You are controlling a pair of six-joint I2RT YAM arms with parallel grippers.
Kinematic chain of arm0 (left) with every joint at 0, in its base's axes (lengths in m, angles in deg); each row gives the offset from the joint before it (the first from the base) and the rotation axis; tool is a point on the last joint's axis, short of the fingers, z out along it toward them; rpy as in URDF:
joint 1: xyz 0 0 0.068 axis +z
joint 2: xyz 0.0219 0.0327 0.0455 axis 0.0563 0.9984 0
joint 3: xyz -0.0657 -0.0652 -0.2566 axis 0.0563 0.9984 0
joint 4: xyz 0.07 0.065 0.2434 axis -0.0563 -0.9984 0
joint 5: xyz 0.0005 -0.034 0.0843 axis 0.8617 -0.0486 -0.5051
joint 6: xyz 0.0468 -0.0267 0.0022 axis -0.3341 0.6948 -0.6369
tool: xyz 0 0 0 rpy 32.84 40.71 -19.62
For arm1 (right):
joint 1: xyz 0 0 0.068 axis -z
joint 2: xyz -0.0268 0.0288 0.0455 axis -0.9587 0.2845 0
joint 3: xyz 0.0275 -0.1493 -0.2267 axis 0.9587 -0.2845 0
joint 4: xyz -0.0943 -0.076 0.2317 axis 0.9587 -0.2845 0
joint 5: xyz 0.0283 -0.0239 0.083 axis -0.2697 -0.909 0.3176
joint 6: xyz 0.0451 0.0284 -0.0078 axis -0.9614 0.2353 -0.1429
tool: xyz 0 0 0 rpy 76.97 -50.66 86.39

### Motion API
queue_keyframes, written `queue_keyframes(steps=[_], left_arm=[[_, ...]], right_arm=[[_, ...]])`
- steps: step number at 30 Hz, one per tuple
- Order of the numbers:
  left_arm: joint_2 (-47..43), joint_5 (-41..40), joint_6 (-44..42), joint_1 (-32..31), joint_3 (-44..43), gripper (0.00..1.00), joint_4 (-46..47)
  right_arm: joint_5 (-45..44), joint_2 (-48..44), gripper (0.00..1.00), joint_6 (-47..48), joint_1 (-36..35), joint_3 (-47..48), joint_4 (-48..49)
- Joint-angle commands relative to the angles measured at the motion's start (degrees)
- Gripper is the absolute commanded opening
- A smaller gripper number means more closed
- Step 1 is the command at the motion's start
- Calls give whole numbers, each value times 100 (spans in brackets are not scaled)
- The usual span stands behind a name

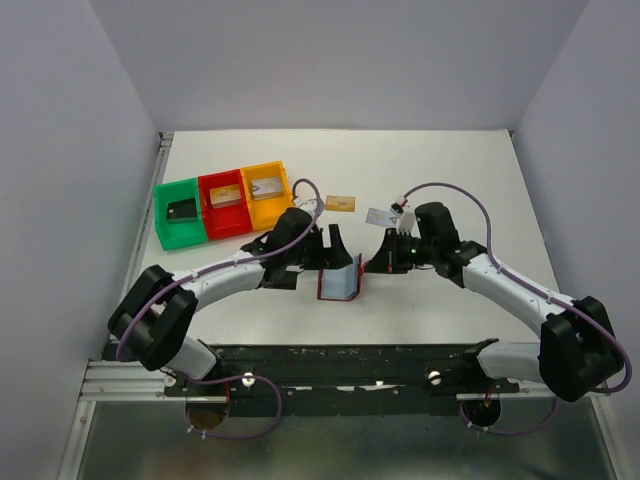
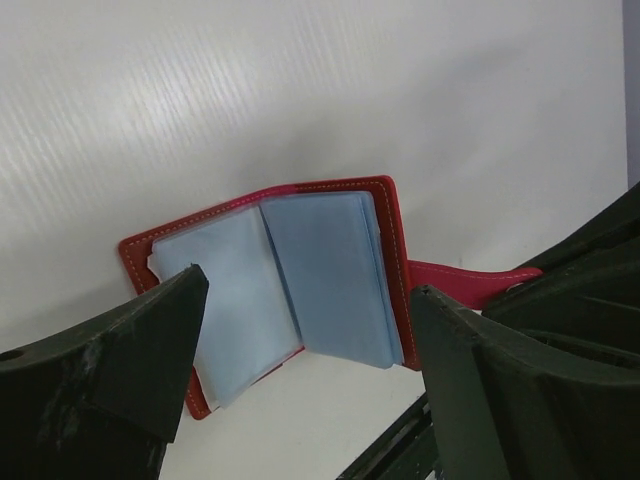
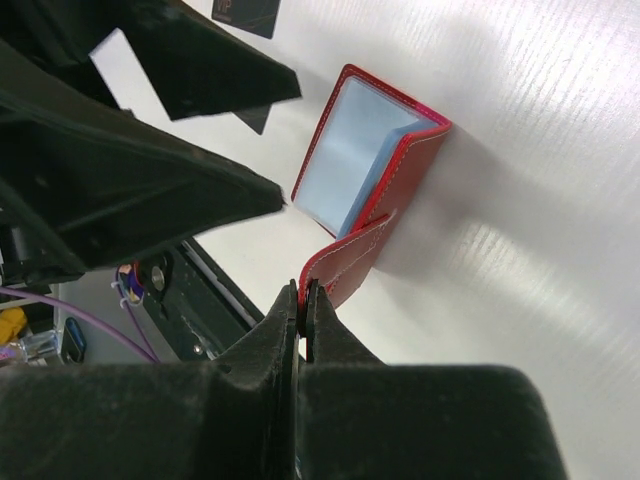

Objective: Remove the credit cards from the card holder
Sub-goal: Remove the credit card from the card holder.

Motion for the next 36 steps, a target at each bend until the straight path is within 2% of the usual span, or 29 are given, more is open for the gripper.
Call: queue_keyframes(steps=[1, 14, 23, 26, 36], left_arm=[[361, 458, -194, -213, -268, 92, 98], [792, 185, -432, -477, -682, 77, -315], [317, -87, -344, -459, -304, 77, -175], [431, -149, -317, -468, -356, 74, -332], [818, 79, -370, -468, -620, 73, -368]], right_arm=[[-35, -9, 0, 61, 2, -21, -57], [-9, -114, 0, 78, 2, -30, -127], [-53, -158, 0, 105, 2, -74, -145], [-61, -132, 0, 105, 2, -100, -119], [-18, -114, 0, 78, 2, -179, -40]])
